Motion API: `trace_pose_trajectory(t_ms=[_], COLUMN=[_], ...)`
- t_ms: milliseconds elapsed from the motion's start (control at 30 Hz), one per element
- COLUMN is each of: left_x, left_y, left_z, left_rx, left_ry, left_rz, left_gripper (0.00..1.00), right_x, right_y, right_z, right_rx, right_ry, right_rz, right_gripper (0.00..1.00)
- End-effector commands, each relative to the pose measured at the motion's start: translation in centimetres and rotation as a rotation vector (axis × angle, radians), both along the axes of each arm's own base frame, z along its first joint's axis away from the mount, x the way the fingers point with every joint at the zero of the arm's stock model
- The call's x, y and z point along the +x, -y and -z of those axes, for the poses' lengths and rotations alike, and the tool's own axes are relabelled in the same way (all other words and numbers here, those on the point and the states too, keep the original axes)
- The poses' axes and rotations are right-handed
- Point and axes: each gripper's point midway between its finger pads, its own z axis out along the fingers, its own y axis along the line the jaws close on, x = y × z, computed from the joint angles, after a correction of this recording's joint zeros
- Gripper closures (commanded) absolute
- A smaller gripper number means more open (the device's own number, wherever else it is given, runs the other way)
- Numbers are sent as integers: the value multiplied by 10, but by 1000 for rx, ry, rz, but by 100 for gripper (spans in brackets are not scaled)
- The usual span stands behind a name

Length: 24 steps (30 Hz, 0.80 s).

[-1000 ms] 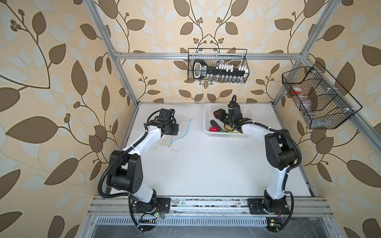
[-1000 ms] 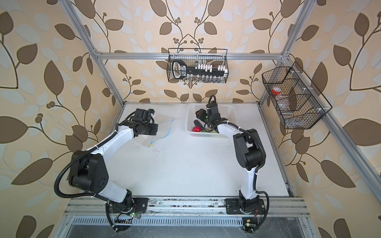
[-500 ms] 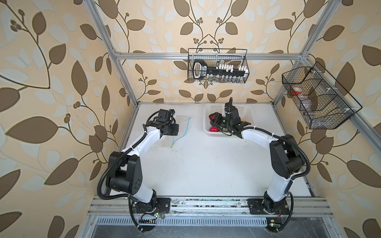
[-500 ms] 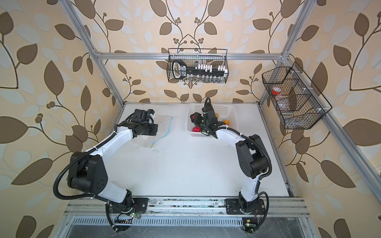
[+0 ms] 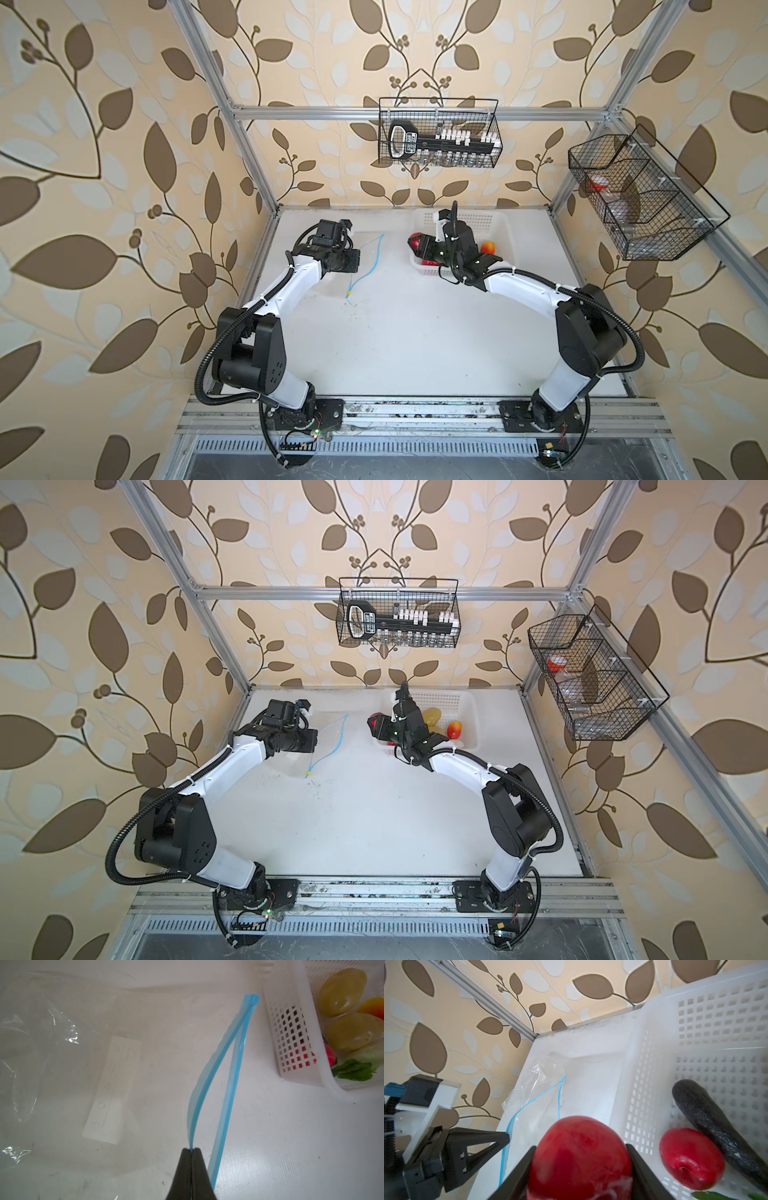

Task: Place the food in the zip-top bag and seal the zipper

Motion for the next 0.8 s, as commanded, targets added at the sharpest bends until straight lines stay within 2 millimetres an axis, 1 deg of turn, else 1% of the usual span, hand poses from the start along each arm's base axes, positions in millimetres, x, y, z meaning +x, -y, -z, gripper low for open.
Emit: trace_pose_trajectory(t_ms=[0, 100, 200, 367, 567, 700, 767], left_x=[-1, -1, -4, -6, -15, -15, -17], left_y=[-3, -3, 1, 3, 15, 15, 18], left_z=[-18, -19, -20, -21, -21, -22, -23], left_rx=[-40, -51, -67, -88, -157, -162, -179], left_ry=[55, 55, 47, 47, 31, 33, 30], left_rz=[-16, -14, 16, 30, 97, 104, 126], left_gripper=[100, 100, 100, 100, 100, 100, 100], right_x=[-5, -12, -20, -35, -49, -52, -53], right_y=[-11, -22, -33, -50, -67, -77, -83], right_z=[-15, -19, -23, -25, -23, -19, -17], right_rx=[-3, -2, 8, 19, 41, 54, 64], right_ry=[67, 89, 113, 142, 181, 184, 176], right_rz=[-36, -75, -115, -168, -197, -215, -224], right_gripper=[69, 69, 69, 69, 68, 68, 68])
